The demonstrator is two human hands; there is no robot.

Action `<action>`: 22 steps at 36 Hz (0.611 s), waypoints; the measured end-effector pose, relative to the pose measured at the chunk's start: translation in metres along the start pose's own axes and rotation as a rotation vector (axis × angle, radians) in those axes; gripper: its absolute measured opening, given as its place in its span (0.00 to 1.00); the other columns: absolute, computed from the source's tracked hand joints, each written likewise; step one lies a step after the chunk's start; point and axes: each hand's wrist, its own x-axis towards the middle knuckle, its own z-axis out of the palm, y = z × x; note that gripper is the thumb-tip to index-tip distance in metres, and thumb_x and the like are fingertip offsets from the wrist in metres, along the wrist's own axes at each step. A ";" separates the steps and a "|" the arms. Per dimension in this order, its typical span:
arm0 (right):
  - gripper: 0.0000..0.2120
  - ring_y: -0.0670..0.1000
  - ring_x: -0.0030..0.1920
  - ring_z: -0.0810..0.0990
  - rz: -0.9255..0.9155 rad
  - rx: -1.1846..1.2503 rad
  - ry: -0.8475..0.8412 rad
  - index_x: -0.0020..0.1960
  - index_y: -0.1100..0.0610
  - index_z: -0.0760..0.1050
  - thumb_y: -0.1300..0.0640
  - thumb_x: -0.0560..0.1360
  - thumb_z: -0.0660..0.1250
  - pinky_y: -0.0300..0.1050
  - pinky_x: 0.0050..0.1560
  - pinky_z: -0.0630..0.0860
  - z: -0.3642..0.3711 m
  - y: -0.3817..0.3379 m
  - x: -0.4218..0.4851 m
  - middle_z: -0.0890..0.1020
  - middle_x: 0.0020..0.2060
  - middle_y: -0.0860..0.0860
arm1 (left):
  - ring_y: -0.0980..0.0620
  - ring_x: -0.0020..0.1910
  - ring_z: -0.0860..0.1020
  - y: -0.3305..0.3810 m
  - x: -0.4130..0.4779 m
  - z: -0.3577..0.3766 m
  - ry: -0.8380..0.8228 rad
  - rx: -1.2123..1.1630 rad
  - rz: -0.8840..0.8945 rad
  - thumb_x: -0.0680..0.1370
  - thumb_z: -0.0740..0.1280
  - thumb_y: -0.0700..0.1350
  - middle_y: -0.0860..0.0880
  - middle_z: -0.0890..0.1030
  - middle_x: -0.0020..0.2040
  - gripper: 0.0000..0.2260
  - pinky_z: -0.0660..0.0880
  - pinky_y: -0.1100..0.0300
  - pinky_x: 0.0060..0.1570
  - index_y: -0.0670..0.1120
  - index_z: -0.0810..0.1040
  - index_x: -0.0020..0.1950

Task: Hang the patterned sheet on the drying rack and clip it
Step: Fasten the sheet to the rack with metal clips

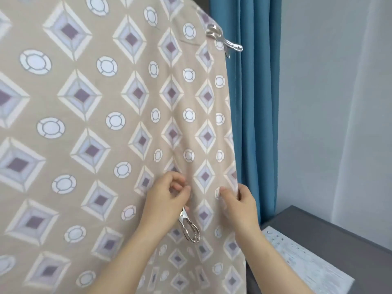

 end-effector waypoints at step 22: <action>0.06 0.53 0.37 0.72 0.082 -0.600 -0.136 0.42 0.58 0.68 0.59 0.77 0.58 0.47 0.38 0.67 -0.048 0.109 -0.052 0.75 0.33 0.50 | 0.47 0.37 0.78 -0.084 -0.129 0.031 -0.048 0.186 -0.488 0.74 0.66 0.40 0.56 0.74 0.39 0.11 0.73 0.58 0.43 0.56 0.72 0.38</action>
